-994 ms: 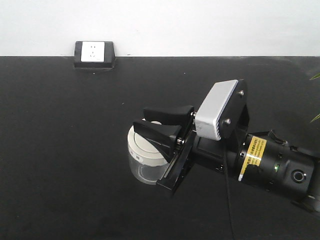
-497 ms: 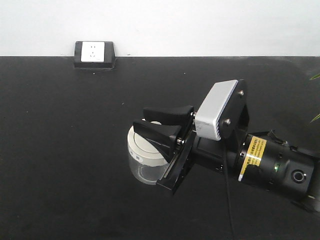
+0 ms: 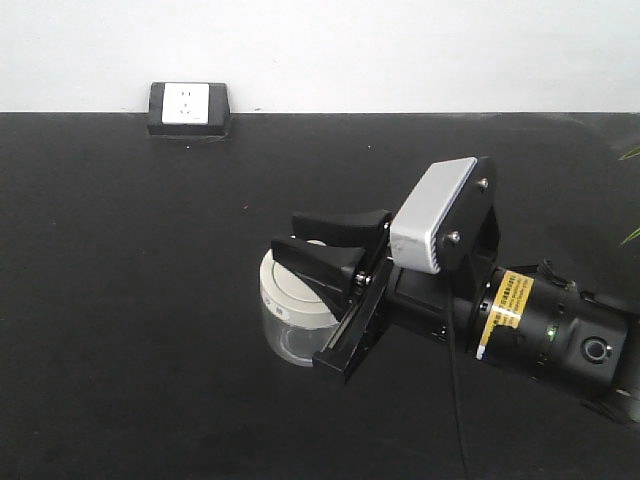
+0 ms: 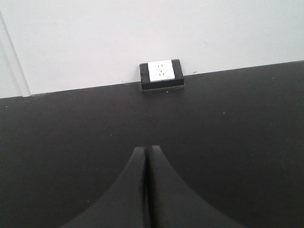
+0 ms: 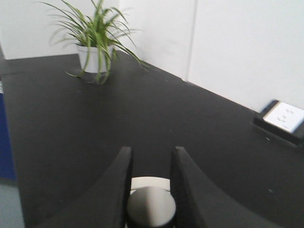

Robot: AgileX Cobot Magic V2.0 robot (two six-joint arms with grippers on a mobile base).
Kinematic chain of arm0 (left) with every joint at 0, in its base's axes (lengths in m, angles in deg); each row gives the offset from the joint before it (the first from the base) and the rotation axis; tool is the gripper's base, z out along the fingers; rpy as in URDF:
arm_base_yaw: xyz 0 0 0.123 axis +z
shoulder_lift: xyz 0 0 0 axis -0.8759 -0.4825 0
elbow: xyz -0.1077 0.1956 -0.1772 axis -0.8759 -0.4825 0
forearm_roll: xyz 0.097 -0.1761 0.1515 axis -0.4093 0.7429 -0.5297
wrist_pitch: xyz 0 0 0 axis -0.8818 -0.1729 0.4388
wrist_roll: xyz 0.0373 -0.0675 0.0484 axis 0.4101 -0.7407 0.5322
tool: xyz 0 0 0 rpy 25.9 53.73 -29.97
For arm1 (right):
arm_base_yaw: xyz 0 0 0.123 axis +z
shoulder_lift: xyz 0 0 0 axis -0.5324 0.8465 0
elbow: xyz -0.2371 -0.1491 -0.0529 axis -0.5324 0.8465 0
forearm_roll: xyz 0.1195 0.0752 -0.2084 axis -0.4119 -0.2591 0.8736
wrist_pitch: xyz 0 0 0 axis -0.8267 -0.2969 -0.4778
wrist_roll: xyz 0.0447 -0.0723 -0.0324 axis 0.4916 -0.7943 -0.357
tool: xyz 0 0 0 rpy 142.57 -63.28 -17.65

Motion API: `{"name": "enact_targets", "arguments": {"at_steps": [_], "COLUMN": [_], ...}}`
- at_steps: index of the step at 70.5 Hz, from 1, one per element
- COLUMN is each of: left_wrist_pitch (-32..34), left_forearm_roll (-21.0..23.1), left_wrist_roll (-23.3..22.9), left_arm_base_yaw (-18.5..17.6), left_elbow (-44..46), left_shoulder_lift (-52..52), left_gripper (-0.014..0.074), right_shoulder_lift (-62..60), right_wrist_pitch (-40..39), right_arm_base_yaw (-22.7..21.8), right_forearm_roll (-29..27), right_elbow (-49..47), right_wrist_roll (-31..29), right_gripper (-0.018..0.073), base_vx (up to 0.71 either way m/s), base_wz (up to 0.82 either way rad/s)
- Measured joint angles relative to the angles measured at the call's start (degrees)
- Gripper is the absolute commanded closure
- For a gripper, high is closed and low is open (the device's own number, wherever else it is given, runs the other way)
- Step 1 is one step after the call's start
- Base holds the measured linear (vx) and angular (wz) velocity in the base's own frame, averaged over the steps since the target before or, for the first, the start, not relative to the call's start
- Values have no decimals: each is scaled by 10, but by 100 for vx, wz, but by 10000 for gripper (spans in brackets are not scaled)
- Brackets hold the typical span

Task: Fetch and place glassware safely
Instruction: 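Lower the jar with the right gripper onto the black bench top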

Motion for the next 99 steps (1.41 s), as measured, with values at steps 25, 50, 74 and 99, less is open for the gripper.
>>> {"name": "enact_targets", "arguments": {"at_steps": [25,50,74,99], "left_wrist_pitch": [0,0,0,0], "left_forearm_roll": [0,0,0,0], "left_wrist_roll": [0,0,0,0], "left_arm_base_yaw": [0,0,0,0], "left_elbow": [0,0,0,0], "left_shoulder_lift": [0,0,0,0], "left_gripper": [603,603,603,603], "right_shoulder_lift": [59,207,354,480], "right_wrist_pitch": [-34,-185,-218,-250], "right_arm_base_yaw": [-65,-165,-171,-171], "right_forearm_roll": [-15,36,96,97], "right_elbow": [0,-57,-193,-261], "right_wrist_roll": [-18,-28,-79,-94], "right_gripper": [560,560,560,560], "base_vx": [0,0,0,0], "base_wz": [0,0,0,0]}}
